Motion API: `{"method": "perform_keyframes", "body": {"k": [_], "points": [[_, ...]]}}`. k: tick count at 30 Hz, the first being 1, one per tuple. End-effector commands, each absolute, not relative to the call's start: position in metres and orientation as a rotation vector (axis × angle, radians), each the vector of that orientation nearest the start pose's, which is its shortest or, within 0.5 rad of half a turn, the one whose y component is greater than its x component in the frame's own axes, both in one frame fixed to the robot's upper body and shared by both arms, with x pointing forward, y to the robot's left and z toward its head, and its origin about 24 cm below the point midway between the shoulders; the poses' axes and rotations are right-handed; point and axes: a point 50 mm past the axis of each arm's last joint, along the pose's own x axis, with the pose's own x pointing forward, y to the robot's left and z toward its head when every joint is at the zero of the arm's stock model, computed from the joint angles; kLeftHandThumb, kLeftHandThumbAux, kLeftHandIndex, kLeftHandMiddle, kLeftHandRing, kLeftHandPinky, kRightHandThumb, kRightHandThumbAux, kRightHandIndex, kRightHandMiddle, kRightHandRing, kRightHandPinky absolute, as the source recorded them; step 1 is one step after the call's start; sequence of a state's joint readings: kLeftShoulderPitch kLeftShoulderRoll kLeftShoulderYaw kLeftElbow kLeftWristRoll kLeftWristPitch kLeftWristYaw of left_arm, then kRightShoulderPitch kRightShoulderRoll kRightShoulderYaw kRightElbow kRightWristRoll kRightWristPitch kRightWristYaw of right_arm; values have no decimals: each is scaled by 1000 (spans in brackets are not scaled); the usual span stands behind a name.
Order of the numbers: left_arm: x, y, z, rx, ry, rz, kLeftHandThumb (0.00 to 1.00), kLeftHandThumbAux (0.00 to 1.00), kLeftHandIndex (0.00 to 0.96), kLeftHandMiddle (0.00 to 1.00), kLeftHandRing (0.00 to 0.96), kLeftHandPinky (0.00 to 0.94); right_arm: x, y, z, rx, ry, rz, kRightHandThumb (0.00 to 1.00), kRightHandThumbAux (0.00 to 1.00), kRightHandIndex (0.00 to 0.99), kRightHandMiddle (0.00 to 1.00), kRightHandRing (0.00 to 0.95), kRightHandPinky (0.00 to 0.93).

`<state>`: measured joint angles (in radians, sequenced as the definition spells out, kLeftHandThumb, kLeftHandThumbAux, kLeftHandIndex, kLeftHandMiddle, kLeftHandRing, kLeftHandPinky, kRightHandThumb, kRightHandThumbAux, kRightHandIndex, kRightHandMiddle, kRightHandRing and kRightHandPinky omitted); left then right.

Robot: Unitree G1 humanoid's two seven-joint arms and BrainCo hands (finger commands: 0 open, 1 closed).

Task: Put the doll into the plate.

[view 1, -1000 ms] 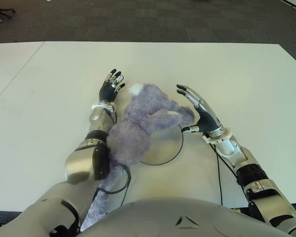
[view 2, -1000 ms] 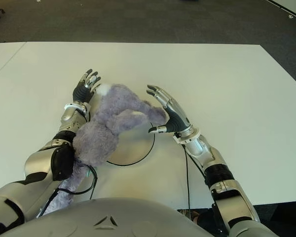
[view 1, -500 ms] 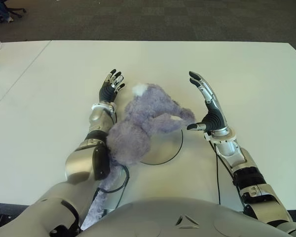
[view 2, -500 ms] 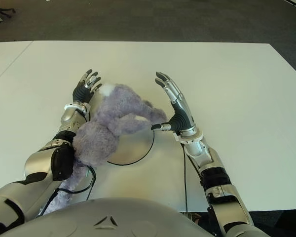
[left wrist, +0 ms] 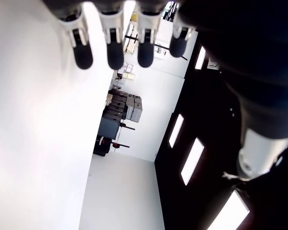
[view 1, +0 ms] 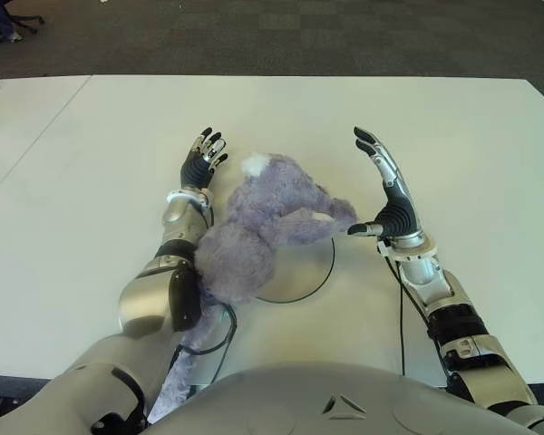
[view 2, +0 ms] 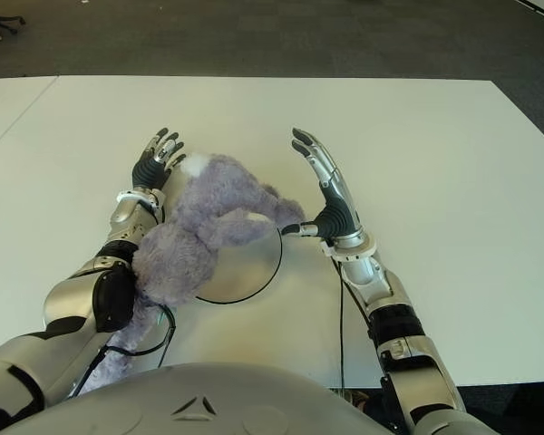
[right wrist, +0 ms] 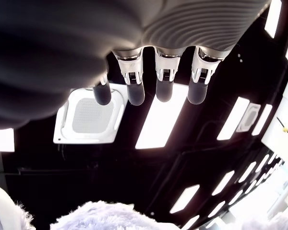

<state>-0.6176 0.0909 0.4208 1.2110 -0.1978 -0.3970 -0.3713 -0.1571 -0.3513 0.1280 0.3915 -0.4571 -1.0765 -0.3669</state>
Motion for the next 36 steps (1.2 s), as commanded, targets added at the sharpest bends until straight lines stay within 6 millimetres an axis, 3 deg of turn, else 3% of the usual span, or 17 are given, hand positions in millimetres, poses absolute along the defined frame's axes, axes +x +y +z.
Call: {"method": "perform_keyframes", "body": {"k": [1,11,13,16,21,31,36], "points": [[235,167,-106,-492,596,36,0,642,85,116,116,142,244,-172,62,-468,-770,202,0,347,0,0,0,0],[236,167,-106,-494,596,30,0,659,67,91,94,125,281,-204,62,-390,-573,140,0,337,0,2,0,0],[236,167,-106,-488,597,29,0,670,60,87,94,129,308,-227,51,-337,-341,40,0,317,0,23,0,0],[237,168,-106,-477,602,29,0,680,57,84,95,133,324,-245,34,-263,-99,-38,0,354,7,36,0,0],[237,169,-105,-464,600,25,0,685,56,83,95,127,332,-251,23,-136,76,-96,0,431,24,43,0,0],[236,171,-105,-475,593,29,0,688,53,80,92,120,335,-249,7,75,263,-201,0,586,37,34,14,0],[236,172,-106,-476,594,32,0,687,52,80,92,119,335,-247,2,114,315,-223,0,598,30,24,9,0]]}}
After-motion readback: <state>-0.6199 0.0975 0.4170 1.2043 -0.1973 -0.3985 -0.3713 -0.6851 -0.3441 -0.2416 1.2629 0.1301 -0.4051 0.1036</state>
